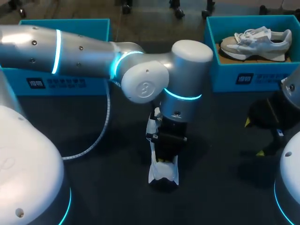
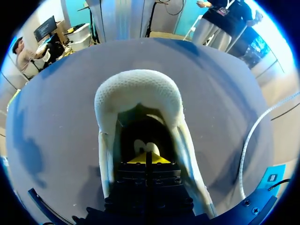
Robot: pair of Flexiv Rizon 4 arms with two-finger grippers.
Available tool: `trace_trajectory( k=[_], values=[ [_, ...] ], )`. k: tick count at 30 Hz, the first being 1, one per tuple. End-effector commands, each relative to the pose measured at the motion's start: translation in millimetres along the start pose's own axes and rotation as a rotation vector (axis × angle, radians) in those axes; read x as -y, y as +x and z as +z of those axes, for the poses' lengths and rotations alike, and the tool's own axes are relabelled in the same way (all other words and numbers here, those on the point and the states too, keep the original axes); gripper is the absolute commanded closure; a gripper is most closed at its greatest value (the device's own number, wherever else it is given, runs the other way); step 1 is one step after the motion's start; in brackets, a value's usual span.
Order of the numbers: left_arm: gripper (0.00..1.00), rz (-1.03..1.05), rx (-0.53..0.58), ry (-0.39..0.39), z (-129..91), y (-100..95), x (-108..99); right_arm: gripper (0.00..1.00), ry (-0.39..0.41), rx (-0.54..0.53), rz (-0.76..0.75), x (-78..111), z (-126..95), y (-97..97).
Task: Take the shoe out of the shoebox, open the shoe tongue, remove and reinsert the insole, then place the shoe into the shoebox
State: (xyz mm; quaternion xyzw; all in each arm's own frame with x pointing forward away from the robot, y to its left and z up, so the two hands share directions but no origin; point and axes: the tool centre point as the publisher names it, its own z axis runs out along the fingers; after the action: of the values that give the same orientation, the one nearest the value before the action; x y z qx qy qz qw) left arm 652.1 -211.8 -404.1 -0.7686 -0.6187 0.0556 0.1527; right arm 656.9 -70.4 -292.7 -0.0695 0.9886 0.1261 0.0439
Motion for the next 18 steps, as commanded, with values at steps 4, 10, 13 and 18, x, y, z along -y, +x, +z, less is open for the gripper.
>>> trace_trajectory(
  k=[4, 10, 13, 18],
  values=[
    [1.0, 0.016, 0.013, -0.061, -18.9, 8.1, 16.7, 0.0, 0.001, 0.002, 0.0, 0.1, 0.4, 1.4],
    [1.0, -0.064, -0.053, -0.063, 0.3, 4.4, 5.5, 0.0, 0.001, 0.002, 0.0, 0.1, 0.4, 1.4],
    [1.0, -0.078, -0.078, -0.051, 11.4, 4.8, -3.0, 0.0, 0.001, 0.002, 0.0, 0.1, 0.4, 1.4],
    [1.0, -0.078, -0.083, -0.047, 27.9, -0.6, -10.3, 0.0, 0.001, 0.002, 0.0, 0.1, 0.4, 1.4]
  ],
)
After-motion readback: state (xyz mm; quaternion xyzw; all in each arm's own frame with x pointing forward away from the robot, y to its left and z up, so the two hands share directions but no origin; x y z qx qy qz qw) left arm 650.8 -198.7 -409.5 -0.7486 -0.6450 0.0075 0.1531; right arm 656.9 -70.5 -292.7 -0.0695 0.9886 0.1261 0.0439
